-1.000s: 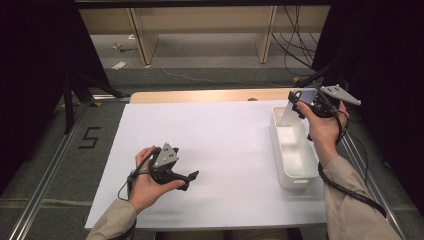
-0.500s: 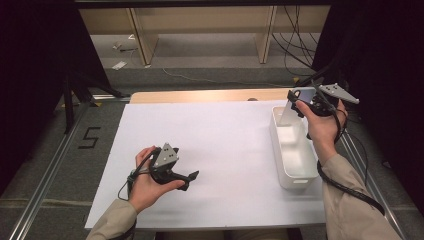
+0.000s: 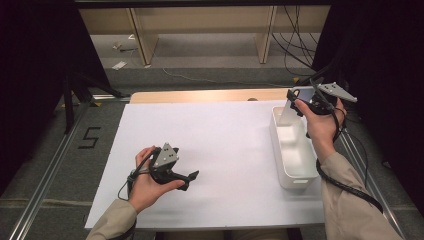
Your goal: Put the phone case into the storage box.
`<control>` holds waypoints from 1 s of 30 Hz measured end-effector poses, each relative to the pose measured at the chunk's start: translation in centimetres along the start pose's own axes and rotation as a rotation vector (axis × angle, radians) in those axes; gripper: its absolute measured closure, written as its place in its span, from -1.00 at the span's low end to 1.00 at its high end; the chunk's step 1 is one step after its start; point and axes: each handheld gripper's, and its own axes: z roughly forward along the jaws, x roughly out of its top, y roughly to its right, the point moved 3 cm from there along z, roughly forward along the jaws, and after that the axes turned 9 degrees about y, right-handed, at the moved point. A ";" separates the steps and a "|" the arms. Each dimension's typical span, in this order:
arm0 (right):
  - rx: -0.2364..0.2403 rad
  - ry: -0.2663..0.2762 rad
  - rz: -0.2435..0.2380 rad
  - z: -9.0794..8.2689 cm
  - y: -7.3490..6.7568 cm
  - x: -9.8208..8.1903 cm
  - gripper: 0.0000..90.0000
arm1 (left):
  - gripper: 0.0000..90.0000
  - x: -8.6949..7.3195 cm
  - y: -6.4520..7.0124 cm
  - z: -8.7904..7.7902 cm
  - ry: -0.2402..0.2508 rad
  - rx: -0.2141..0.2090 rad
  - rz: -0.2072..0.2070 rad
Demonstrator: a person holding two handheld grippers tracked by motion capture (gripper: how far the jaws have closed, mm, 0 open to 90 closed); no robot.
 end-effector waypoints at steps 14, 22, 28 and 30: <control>-0.002 -0.005 0.000 0.6 0.2 -0.1 -0.60 | -1.00 0.0 0.0 0.0 -0.002 0.000 0.003; -0.004 -0.009 -0.003 0.9 0.3 -0.2 -0.60 | -1.00 0.0 0.0 0.0 -0.003 0.001 0.002; -0.006 -0.011 -0.006 1.1 0.4 -0.3 -0.60 | -1.00 0.0 -0.1 0.0 -0.004 0.002 0.002; -0.008 -0.013 -0.006 1.2 0.5 -0.3 -0.60 | -1.00 0.0 -0.1 0.0 -0.003 0.002 0.002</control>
